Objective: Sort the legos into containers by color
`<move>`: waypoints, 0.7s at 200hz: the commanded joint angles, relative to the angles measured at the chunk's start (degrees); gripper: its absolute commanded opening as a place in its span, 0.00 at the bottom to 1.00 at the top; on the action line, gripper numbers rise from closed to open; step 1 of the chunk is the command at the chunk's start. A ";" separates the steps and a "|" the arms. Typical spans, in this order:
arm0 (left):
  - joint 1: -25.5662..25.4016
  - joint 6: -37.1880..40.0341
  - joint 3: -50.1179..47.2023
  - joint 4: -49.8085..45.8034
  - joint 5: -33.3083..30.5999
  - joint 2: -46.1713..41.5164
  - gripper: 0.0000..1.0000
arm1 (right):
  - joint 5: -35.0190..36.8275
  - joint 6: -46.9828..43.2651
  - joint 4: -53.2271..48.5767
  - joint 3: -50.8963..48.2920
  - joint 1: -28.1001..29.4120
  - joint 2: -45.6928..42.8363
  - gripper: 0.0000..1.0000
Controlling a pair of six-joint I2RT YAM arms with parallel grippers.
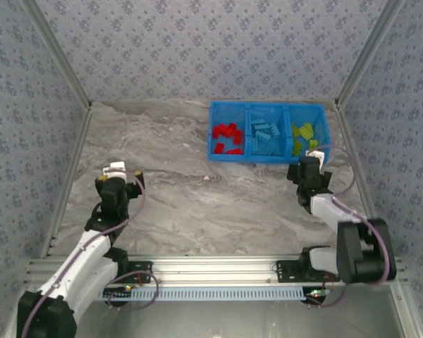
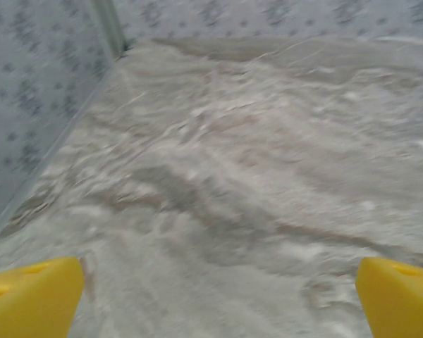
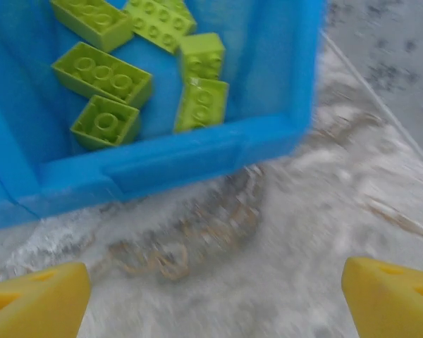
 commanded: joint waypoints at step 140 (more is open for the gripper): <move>12.41 4.06 8.63 40.27 21.26 47.32 0.99 | -13.38 -6.94 30.54 -5.65 -5.06 8.62 1.00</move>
